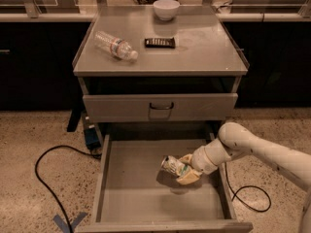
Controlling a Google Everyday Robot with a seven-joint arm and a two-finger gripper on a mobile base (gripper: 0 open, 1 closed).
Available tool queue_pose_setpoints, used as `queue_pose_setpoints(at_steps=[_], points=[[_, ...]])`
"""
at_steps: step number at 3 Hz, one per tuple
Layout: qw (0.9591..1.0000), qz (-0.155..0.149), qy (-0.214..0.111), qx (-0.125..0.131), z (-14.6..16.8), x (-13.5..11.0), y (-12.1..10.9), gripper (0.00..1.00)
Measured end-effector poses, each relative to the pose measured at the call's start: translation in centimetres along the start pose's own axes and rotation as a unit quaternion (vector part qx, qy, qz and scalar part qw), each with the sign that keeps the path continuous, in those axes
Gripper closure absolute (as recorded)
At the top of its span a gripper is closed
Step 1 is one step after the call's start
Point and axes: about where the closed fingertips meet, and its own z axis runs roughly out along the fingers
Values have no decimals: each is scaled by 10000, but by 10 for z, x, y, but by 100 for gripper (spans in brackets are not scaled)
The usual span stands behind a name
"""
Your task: Place 7up can into middle drawer
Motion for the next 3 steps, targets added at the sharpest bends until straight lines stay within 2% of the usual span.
queue_pose_setpoints(at_steps=[1, 2, 3], points=[[10000, 0, 0, 0, 0, 0, 0, 100], [9997, 200, -3, -112, 22, 16, -8, 100], [9990, 424, -133, -106, 52, 33, -23, 100]])
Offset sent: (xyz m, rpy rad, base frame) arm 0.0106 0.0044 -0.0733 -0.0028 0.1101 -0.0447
